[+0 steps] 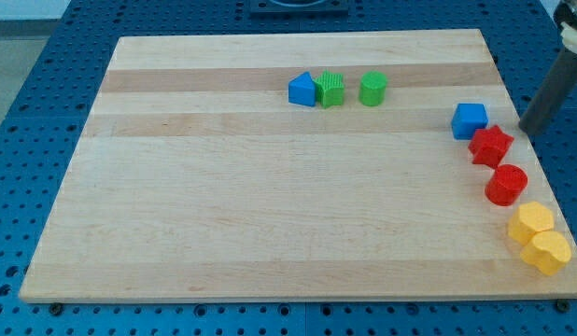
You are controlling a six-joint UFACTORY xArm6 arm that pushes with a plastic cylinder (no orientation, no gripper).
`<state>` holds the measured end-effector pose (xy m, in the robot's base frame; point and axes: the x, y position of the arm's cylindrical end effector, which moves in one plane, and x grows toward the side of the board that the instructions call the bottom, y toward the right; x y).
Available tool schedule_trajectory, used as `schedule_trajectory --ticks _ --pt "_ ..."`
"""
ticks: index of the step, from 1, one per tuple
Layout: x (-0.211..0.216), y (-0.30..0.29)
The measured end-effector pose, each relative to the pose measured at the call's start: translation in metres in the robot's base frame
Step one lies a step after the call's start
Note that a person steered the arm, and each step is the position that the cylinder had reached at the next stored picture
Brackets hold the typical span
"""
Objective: Push the blue cube closer to the green circle
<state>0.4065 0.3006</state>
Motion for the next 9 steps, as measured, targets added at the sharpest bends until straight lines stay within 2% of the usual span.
schedule_trajectory --ticks 5,9 --pt "0.0 -0.092" --pt "-0.005 -0.143"
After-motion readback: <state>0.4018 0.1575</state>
